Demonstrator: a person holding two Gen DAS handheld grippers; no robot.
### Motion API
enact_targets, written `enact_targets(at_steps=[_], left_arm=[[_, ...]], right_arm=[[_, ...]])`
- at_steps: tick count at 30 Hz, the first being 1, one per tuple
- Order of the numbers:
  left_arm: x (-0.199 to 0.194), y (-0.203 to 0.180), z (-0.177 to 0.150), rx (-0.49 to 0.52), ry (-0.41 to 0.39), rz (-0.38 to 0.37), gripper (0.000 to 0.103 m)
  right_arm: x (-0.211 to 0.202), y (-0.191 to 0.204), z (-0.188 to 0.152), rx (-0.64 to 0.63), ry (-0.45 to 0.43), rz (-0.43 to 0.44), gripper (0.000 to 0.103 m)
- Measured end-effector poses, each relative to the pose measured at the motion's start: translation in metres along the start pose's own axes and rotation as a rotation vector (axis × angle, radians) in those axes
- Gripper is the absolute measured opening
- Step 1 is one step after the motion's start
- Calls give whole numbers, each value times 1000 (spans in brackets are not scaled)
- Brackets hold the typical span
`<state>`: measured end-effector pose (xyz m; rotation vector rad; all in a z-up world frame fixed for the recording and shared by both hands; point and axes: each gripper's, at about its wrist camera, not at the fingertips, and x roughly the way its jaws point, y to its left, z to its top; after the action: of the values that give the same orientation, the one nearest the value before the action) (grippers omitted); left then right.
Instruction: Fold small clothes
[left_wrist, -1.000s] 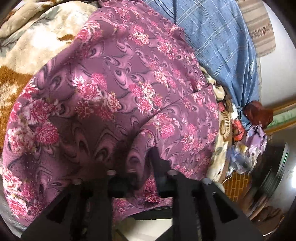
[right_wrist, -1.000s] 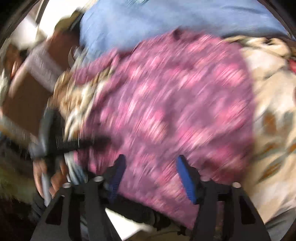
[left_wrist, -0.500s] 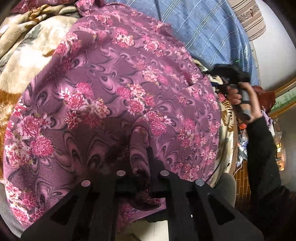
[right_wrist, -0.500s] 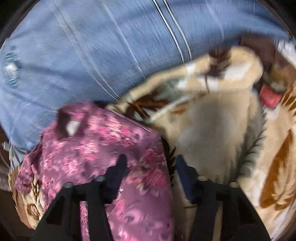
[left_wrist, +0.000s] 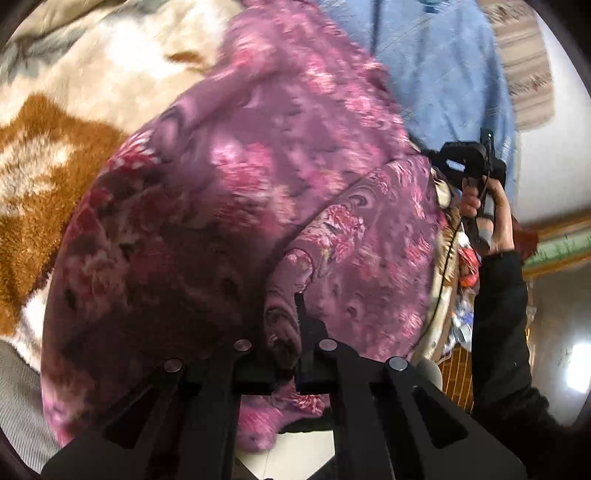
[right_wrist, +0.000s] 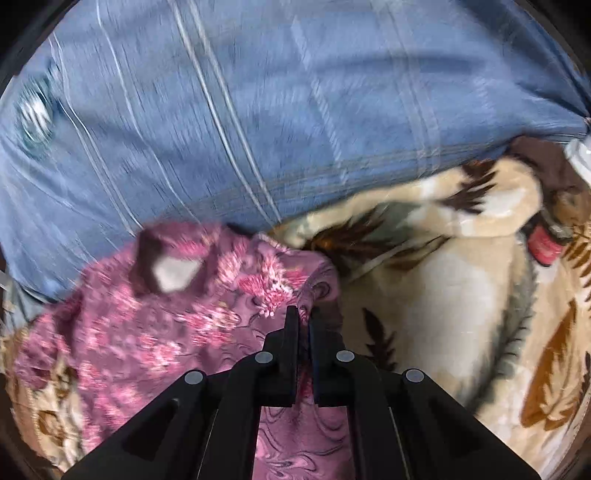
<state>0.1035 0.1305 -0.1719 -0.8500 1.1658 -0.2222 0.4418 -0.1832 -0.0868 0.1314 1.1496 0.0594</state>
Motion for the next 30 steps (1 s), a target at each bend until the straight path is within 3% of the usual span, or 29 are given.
enact_targets(at_steps=[3, 5, 7, 10, 12, 14, 16, 19, 20, 23, 28, 29, 30], left_arm=[[-6, -4, -3, 6, -10, -7, 7], [-12, -10, -9, 35, -15, -1, 13], [-11, -11, -12, 36, -9, 1, 14], [-9, -8, -15, 17, 0, 10, 14], [-9, -6, -17, 4, -1, 14, 14], [-8, -5, -18, 3, -2, 27, 14], [-7, -6, -18, 5, -2, 53, 14], [-6, -9, -19, 14, -6, 78, 14], [-6, -11, -19, 16, -8, 86, 14], [-5, -12, -19, 9, -13, 105, 14], [1, -14, -19, 17, -14, 138, 14], [2, -14, -19, 19, -15, 142, 14], [0, -15, -19, 22, -26, 151, 5]], right_arm=[[-11, 1, -15, -6, -18, 48, 21], [-48, -5, -38, -8, -79, 127, 56], [-84, -14, -66, -2, -129, 149, 65], [-118, -38, -112, 21, -142, 207, 62], [-120, -55, -137, 60, -129, 214, 58], [-105, -72, -155, 109, -69, 232, 31], [-88, -84, -163, 169, -20, 280, 20], [-73, -96, -163, 271, -20, 323, 19], [-72, -100, -162, 302, -27, 334, 23], [-65, -107, -151, 379, -45, 319, 23], [-35, -106, -143, 432, 45, 375, 25], [-34, -106, -141, 435, 50, 373, 20], [-37, -106, -141, 444, 45, 378, 16]])
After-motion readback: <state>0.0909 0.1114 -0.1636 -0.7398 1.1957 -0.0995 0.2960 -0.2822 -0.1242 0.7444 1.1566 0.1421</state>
